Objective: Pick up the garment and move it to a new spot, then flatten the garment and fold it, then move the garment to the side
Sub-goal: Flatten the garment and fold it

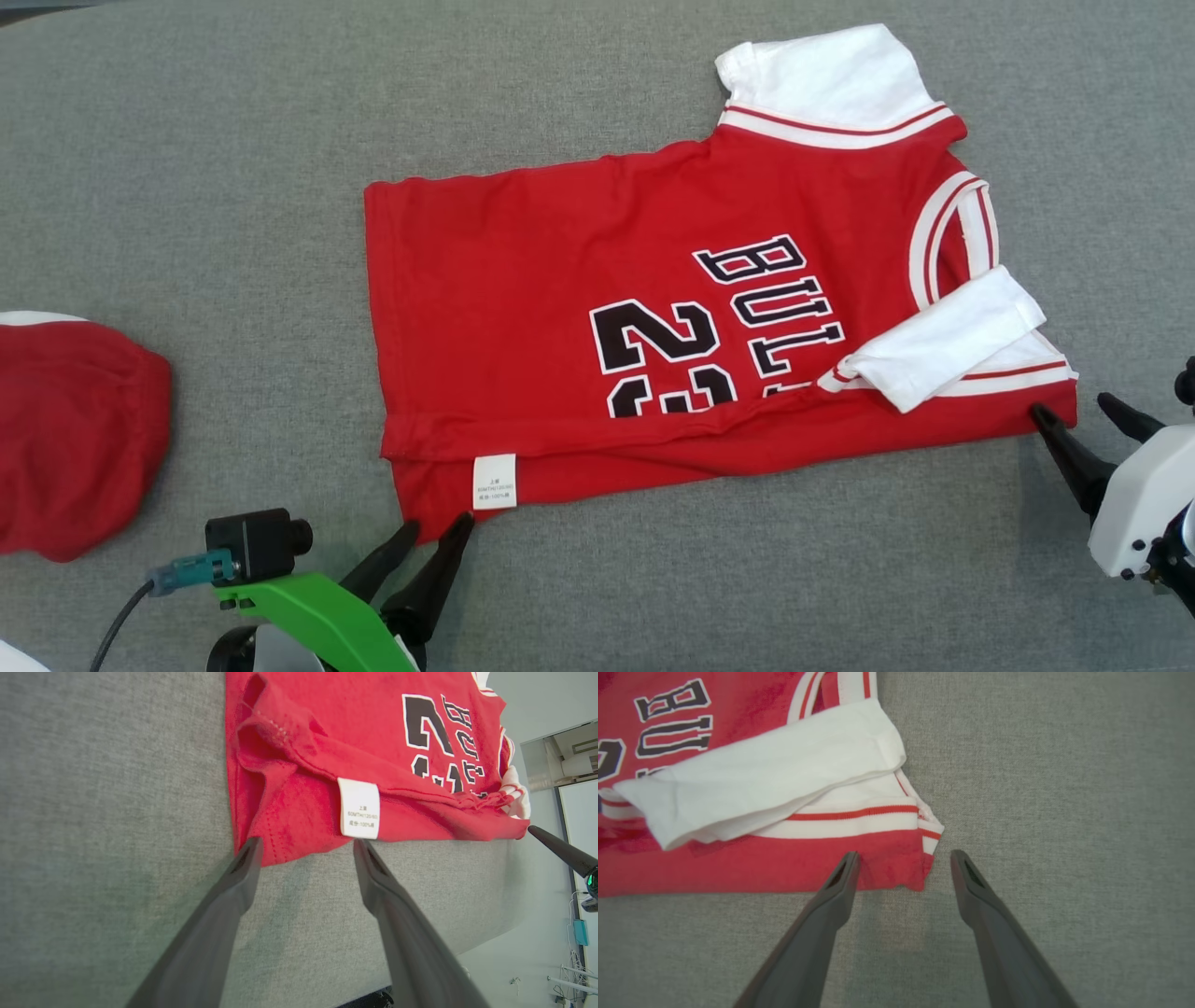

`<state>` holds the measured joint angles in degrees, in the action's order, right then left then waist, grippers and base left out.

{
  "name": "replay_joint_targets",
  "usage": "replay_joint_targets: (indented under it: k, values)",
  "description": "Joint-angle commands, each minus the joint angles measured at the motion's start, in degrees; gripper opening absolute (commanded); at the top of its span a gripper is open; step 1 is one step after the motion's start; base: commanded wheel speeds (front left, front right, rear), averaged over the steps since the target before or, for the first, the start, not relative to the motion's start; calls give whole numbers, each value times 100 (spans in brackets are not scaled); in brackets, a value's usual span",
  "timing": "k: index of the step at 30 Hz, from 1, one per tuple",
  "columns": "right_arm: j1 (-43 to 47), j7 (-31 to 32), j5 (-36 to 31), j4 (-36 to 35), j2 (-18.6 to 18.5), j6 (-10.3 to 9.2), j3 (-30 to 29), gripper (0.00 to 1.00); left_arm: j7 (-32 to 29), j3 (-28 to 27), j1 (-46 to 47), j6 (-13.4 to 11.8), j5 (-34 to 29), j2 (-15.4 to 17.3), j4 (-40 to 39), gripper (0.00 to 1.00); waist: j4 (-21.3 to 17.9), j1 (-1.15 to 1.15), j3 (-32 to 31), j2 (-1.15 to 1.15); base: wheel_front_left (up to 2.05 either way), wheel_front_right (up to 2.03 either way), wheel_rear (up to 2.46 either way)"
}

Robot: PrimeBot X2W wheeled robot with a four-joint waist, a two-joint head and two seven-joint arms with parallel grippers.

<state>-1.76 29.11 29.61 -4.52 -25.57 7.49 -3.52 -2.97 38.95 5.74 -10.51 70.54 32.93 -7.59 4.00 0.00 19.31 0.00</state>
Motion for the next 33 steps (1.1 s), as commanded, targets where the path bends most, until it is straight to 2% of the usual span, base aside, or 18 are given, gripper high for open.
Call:
replay_joint_targets:
  k: [1,8,9,10,11,12,14,27,33]
  values:
    - [-19,87,-81,-8,57,0,-21,100,-21,-24,129,48,-3,-30,61,100,20,0,114,0,0,0,0]
    - [-348,444,-189,225,199,0,57,100,-222,107,456,174,-22,-198,460,100,145,0,298,0,0,0,0]
    - [-379,493,-159,261,208,1,89,100,-233,113,503,187,-9,-243,539,70,163,0,311,0,0,0,0]
    - [-408,541,-103,310,235,1,94,100,-251,123,556,225,-1,-273,620,34,177,0,320,0,0,0,0]
    - [-435,572,-75,344,249,1,84,87,-277,146,598,270,6,-300,685,0,188,0,328,0,0,0,0]
    - [-460,585,-51,372,245,0,77,47,-291,165,631,314,10,-327,751,0,198,0,333,0,0,0,0]
    - [-500,639,51,411,248,1,89,0,-338,240,664,441,-15,-350,830,0,202,0,327,0,0,0,0]
    - [-347,926,675,204,34,-5,-154,0,-405,248,523,804,67,-80,903,0,110,0,165,0,0,0,0]
    - [-10,1228,984,-255,-127,-4,-344,0,-466,136,371,832,106,324,461,0,51,0,-18,0,0,0,0]
